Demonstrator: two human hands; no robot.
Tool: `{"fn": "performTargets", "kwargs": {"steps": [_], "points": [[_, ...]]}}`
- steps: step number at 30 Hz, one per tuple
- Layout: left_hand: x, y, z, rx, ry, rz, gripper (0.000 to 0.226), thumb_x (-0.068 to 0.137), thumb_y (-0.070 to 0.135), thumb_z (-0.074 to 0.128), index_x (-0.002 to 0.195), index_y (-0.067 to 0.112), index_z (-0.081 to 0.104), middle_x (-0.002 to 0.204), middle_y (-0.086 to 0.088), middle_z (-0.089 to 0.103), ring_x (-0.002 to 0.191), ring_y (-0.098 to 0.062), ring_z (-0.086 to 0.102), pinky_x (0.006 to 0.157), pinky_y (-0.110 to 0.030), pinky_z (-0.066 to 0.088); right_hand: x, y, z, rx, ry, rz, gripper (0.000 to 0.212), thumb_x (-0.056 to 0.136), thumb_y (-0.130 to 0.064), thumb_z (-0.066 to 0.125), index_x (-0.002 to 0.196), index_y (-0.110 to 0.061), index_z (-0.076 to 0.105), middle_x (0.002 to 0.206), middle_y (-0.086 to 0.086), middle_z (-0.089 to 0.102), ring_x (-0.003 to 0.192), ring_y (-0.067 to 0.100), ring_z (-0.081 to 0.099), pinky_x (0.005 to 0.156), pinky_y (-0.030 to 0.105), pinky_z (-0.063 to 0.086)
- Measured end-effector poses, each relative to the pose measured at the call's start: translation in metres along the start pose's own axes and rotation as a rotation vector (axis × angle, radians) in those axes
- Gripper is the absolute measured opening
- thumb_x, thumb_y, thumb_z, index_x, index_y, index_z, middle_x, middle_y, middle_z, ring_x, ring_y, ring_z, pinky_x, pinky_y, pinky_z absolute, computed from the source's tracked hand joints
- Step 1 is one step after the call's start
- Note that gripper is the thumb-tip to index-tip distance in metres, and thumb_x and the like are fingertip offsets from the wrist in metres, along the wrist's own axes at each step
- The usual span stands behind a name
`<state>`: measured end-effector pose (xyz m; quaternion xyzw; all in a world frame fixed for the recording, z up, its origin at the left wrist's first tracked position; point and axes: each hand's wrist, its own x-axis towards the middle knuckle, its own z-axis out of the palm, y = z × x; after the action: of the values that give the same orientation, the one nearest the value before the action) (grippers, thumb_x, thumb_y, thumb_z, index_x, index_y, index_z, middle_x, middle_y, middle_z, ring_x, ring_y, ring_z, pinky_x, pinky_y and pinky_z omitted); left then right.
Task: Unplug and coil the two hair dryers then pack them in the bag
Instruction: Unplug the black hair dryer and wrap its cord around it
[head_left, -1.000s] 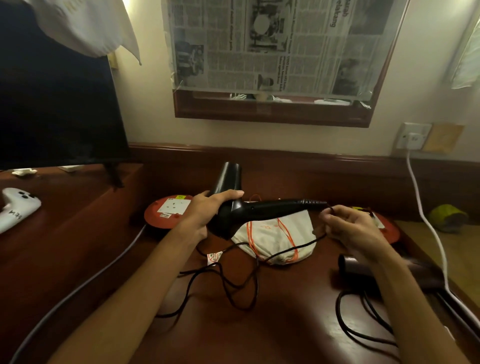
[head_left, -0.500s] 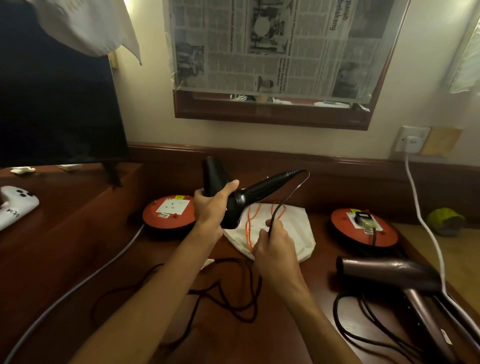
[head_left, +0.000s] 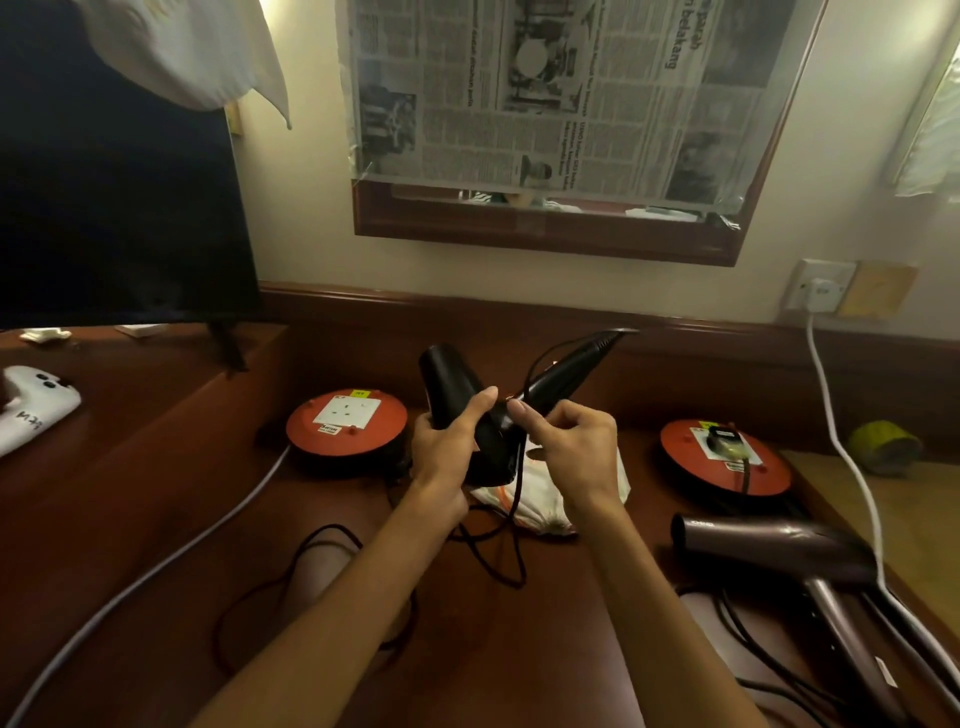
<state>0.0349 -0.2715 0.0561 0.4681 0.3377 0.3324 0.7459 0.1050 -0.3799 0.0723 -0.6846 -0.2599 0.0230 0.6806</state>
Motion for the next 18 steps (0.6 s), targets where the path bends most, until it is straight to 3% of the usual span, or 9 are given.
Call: {"fn": "performTargets", "kwargs": {"steps": [3,6,8,11,15,18], "points": [[-0.001,-0.001,-0.003,-0.003,-0.041,-0.027,0.07,0.067,0.049,0.092,0.126,0.022,0.064,0.113,-0.005,0.075,0.102,-0.026,0.073,0.081,-0.043,0.062,-0.001,0.009,-0.005,0.235,-0.059,0.186,0.06,0.059,-0.042,0.093,0.085,-0.007,0.051,0.093,0.034,0.067,0.09,0.041,0.075,0.074,0.057,0.063],[-0.006,0.006,-0.007,0.018,-0.22,-0.072,0.069,0.064,0.051,0.092,0.123,0.023,0.069,0.113,-0.008,0.078,0.1,-0.029,0.077,0.086,-0.049,0.063,0.005,0.018,-0.013,0.478,-0.319,0.253,0.074,0.068,-0.035,0.09,0.122,0.0,0.054,0.11,0.014,0.074,0.106,0.03,0.073,0.091,0.05,0.058],[-0.007,0.009,-0.008,0.099,-0.266,-0.039,0.074,0.063,0.054,0.093,0.124,0.022,0.067,0.116,-0.008,0.077,0.101,-0.028,0.077,0.091,-0.05,0.062,0.007,0.021,-0.014,0.545,-0.435,0.231,0.066,0.067,-0.038,0.092,0.115,-0.002,0.065,0.106,0.011,0.074,0.107,0.027,0.072,0.09,0.045,0.056],[-0.01,0.012,-0.005,0.234,-0.199,0.105,0.079,0.067,0.055,0.09,0.128,0.022,0.053,0.12,-0.002,0.069,0.105,-0.021,0.072,0.095,-0.044,0.061,0.009,0.025,-0.013,0.63,-0.431,0.251,0.036,0.077,-0.027,0.083,0.1,-0.003,0.07,0.106,0.017,0.07,0.111,0.034,0.069,0.099,0.052,0.054],[-0.013,0.012,-0.004,0.395,-0.123,0.307,0.112,0.056,0.079,0.08,0.145,0.034,0.031,0.134,-0.001,0.057,0.116,-0.021,0.065,0.098,-0.046,0.058,0.009,0.021,-0.014,0.646,-0.405,0.35,0.052,0.08,-0.026,0.077,0.117,0.008,0.065,0.124,0.028,0.068,0.117,0.039,0.067,0.103,0.057,0.051],[-0.01,0.019,-0.004,0.751,-0.094,0.485,0.104,0.069,0.084,0.065,0.153,0.049,0.015,0.166,-0.004,0.016,0.148,-0.036,0.034,0.108,-0.06,0.048,0.007,0.013,-0.018,0.596,-0.409,0.398,0.044,0.081,-0.026,0.076,0.113,0.004,0.07,0.115,0.021,0.073,0.107,0.035,0.072,0.09,0.051,0.058]]}}
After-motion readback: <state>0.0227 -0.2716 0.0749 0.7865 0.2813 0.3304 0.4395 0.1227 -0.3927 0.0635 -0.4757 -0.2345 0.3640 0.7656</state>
